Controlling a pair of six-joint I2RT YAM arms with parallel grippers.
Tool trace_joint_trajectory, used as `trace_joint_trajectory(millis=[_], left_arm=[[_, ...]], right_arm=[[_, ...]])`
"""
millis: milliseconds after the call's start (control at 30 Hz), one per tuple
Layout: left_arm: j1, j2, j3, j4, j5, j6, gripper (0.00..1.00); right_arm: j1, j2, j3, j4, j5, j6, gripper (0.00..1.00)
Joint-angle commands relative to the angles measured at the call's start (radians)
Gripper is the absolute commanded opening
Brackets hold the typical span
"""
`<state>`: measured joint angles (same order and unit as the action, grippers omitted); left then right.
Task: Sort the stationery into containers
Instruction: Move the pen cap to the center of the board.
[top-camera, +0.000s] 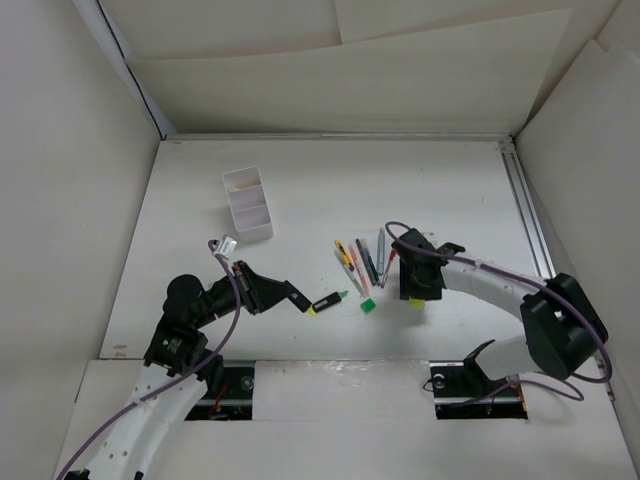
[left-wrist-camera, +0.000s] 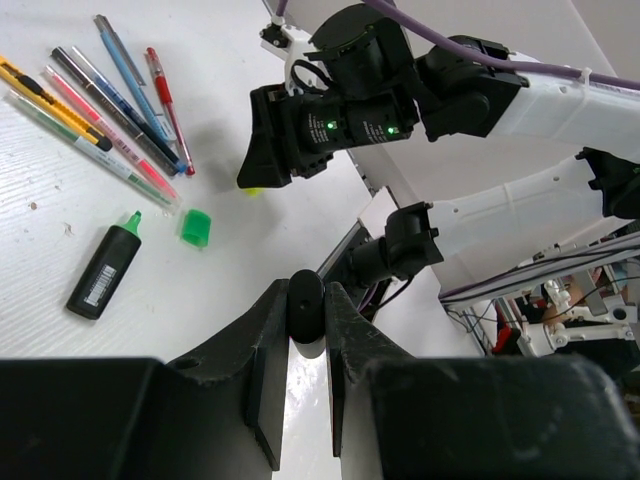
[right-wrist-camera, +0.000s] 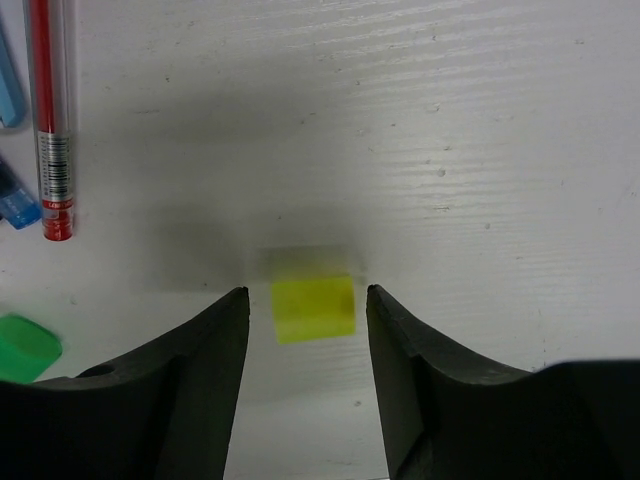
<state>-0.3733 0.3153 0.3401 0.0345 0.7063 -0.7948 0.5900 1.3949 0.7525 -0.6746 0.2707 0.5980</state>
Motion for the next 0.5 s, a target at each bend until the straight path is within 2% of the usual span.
trace_joint_trajectory(millis=[0,167,267,300,467], left_arm=[[-0.001,-0.01,-0.004,0.054,0.019,-0.001,0.0],[-0.001,-0.019,-0.004,0.054,0.019,-0.001,0.0],[-0.001,-0.019,-0.004,0.054,0.019,-0.001,0.0],[-0.001,-0.019,-0.004,0.054,0.019,-0.001,0.0],[-0.001,-0.019,0.005,0.033,0.019,-0.001,0.0]], right_arm=[[-0.004,0.013,0.001,0.033,-0.019,-0.009,0.55],[-0.004,0.023,0.01,0.044,-0.047,-0.018,0.49],[-0.004,0.023,0.01,0.044,-0.047,-0.018,0.36],[0.011,0.012,0.01,0.044,-0.047,-0.006,0.27],[0.14,-0.046,0.01,0.055,-0.086,0.074,0.23]])
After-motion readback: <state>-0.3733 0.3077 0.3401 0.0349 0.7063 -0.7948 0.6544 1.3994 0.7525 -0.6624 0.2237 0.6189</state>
